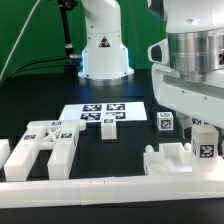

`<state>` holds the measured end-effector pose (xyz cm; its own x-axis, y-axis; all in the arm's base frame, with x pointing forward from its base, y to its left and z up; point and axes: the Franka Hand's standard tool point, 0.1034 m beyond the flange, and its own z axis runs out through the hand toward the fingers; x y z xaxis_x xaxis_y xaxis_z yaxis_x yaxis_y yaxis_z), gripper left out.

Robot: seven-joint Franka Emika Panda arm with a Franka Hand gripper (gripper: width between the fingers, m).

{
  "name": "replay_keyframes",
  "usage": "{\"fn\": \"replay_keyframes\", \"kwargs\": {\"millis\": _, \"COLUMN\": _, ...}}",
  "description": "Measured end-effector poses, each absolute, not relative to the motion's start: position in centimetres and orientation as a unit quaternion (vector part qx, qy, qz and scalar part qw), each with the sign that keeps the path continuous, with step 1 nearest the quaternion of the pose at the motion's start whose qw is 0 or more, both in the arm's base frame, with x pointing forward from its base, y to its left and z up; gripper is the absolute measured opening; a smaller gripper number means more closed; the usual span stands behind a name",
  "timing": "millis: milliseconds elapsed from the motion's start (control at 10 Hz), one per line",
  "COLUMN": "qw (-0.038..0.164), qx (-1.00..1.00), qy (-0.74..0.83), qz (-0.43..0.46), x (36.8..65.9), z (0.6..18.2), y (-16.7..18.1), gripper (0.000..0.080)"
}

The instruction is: Assemble chair

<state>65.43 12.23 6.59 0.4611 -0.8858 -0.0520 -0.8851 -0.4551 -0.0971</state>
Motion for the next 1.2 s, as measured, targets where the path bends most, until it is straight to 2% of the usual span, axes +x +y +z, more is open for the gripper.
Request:
{"fn": "replay_keyframes", "kwargs": {"millis": 100, "qw": 0.055, "qx": -0.911, "qy": 0.409, "qz": -0.01, "x": 65.44, "z": 6.61, "y": 12.36, "gripper": 0.0637}}
{"fn": "replay_keyframes", "kwargs": {"millis": 400, "qw": 0.054, "qx": -0.953, "qy": 0.299, "qz": -0.016, "x": 65.44, "z": 6.6, "y": 12.32, "gripper": 0.0647}}
{"fn": "replay_keyframes", "kwargs": {"millis": 600, "qw": 0.04, "qx": -0.981, "qy": 0.185, "qz": -0.03, "x": 65.66, "z": 6.68, "y": 12.09, "gripper": 0.0649}}
{"fn": "replay_keyframes", "kwargs": {"millis": 900, "qw": 0.042, "qx": -0.971, "qy": 0.235, "qz": -0.027, "x": 65.65, "z": 6.67, "y": 12.14, "gripper": 0.0619}}
{"fn": "replay_keyframes", "kwargs": {"millis": 1000, "qw": 0.044, "qx": -0.96, "qy": 0.276, "qz": -0.025, "x": 65.64, "z": 6.67, "y": 12.17, "gripper": 0.0435}}
{"fn": "replay_keyframes", "kwargs": {"millis": 1100, "qw": 0.044, "qx": -0.952, "qy": 0.303, "qz": -0.023, "x": 65.58, "z": 6.62, "y": 12.12, "gripper": 0.0435}}
{"fn": "replay_keyframes", "kwargs": {"millis": 1200, "qw": 0.044, "qx": -0.941, "qy": 0.335, "qz": -0.021, "x": 65.55, "z": 6.59, "y": 11.99, "gripper": 0.0289}}
